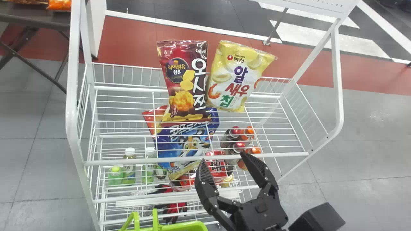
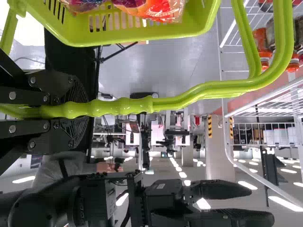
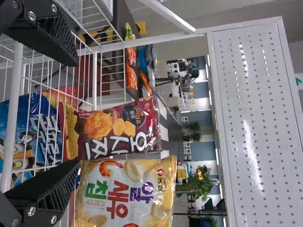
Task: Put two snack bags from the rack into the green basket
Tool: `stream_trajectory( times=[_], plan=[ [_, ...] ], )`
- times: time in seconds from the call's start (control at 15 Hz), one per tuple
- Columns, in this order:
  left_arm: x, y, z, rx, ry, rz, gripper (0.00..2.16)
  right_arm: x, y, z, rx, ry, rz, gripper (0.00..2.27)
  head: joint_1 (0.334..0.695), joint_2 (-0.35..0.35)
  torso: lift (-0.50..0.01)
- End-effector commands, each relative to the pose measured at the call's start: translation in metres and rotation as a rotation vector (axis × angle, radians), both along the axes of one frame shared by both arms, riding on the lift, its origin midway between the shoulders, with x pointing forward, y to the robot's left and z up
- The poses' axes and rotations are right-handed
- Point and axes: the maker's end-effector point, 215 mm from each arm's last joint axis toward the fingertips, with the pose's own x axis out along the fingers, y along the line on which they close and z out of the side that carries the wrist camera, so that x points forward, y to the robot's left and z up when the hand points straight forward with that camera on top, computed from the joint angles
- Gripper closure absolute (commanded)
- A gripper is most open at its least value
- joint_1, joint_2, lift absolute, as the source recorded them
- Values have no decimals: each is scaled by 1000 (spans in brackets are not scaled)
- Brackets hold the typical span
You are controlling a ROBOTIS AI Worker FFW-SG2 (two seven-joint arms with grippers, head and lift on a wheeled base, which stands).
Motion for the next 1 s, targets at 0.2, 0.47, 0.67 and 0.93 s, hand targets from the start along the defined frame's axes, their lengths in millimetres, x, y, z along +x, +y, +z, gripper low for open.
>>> stream_trajectory(
  times=[0.2,0.47,0.67,0.93],
  plan=[
    [-6,0,1,0,6,-2,2138,-7,1,13,10,-42,0,76,695,-350,-7],
    [-9,0,2,5,2,-4,2138,-13,3,19,22,-67,-1,76,695,-350,-7],
    [-11,1,1,9,7,-3,2138,-13,2,20,21,-69,-2,76,695,-350,-7],
    [-12,0,1,9,10,-2,2138,-14,5,20,27,-65,0,76,695,-350,-7]
  ],
)
